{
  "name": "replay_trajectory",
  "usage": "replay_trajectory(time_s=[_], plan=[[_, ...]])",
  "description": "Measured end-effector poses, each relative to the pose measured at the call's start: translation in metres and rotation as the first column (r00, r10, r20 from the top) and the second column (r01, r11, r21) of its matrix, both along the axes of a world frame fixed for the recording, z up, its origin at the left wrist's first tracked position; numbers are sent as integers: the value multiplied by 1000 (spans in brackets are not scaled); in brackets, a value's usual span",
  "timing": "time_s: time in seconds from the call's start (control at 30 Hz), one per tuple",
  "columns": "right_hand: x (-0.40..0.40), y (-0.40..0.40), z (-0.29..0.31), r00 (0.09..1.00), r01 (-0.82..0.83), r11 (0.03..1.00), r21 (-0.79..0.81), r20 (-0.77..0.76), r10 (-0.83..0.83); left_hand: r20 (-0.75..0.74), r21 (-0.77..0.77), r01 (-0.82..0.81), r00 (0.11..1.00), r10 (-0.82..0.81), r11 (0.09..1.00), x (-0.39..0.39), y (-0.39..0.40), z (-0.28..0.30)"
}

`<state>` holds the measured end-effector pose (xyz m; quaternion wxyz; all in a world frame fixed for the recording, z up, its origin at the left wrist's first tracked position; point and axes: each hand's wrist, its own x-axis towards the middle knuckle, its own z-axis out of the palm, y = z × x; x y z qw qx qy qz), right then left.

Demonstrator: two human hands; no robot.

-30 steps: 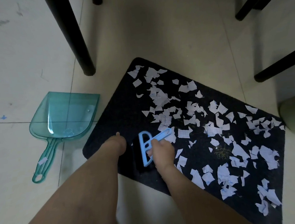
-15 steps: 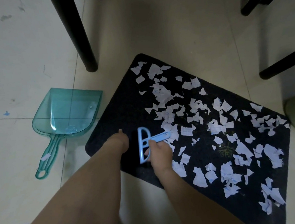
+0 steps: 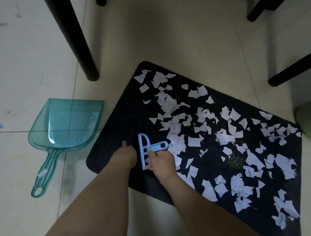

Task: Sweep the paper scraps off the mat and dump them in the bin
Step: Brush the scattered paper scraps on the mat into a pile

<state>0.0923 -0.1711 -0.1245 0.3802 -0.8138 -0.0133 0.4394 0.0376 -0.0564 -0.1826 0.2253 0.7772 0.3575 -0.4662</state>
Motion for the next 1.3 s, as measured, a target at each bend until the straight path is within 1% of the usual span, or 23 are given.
replay_trajectory(time_s=[0.03, 0.07, 0.13, 0.23, 0.27, 0.3, 0.33, 0.37, 0.4, 0.5, 0.57, 0.6, 0.63, 0.67, 0.77, 0.83, 0.9, 0.93, 1.03, 1.1, 1.17, 1.23, 1.3], plan=[[1, -2, -3, 999, -24, 999, -45, 24, 25, 12, 2, -5, 1000, 5, 1000, 0, -4, 1], [4, -6, -5, 997, -10, 996, -87, 73, 16, 26, 0, -11, 1000, 11, 1000, 1, -6, 3], [16, -16, -2, 978, 75, 987, -139, 203, -46, 48, -19, -19, 999, 20, 1000, 3, -11, 6], [35, -31, 6, 900, 193, 948, -255, 430, -68, 51, -37, -30, 998, 31, 999, 5, -13, 7], [40, -34, 7, 876, 231, 939, -254, 474, -88, 46, -36, -31, 998, 33, 999, 6, -13, 8], [42, -34, 7, 870, 257, 942, -217, 477, -128, 41, -35, -40, 998, 41, 999, 7, -13, 9], [41, -33, 6, 879, 273, 952, -142, 439, -186, 40, -34, -42, 998, 43, 999, 8, -14, 9], [38, -30, 6, 898, 275, 960, -60, 372, -234, 44, -33, -45, 998, 46, 998, 9, -14, 10], [34, -27, 5, 923, 258, 966, -14, 298, -243, 48, -32, -45, 998, 47, 998, 10, -15, 11], [24, -16, 5, 983, 133, 991, 3, 127, -132, 63, -29, -49, 997, 51, 998, 15, -17, 12], [22, -10, -1, 998, 54, 999, 3, 16, -54, 79, -31, -53, 995, 55, 998, 19, -19, 15], [25, -8, -3, 999, 37, 999, -6, -2, -37, 82, -27, -62, 995, 64, 998, 21, -19, 17], [28, -8, -6, 999, 48, 999, -23, 7, -48, 85, -23, -77, 993, 79, 997, 23, -19, 18], [35, -8, -6, 996, 74, 996, -53, 55, -71, 89, -21, -84, 992, 86, 996, 25, -17, 19], [56, -16, 2, 951, 179, 977, -120, 277, -140, 95, -17, -99, 990, 100, 995, 30, -9, 21], [65, -14, 12, 912, 240, 967, -85, 362, -195, 128, 8, -128, 984, 126, 992, 36, 0, 22], [68, -1, 16, 899, 269, 963, 33, 350, -263, 179, 63, -151, 974, 138, 986, 46, 12, 25], [69, 10, 18, 902, 258, 963, 84, 336, -271, 198, 94, -155, 971, 135, 983, 51, 19, 25], [73, 46, 17, 938, 121, 983, 136, 307, -158, 204, 183, -159, 972, 121, 970, 64, 37, 23], [77, 69, 12, 961, 32, 991, 131, 270, -67, 194, 218, -155, 974, 113, 964, 66, 46, 22], [79, 87, 1, 964, -38, 996, 85, 264, 15, 192, 231, -143, 976, 100, 962, 67, 52, 20], [83, 94, -10, 958, -52, 998, 39, 283, 39, 191, 218, -134, 977, 93, 967, 68, 55, 17], [88, 91, -18, 952, -28, 1000, 3, 304, 26, 191, 189, -132, 977, 96, 973, 70, 54, 13]])
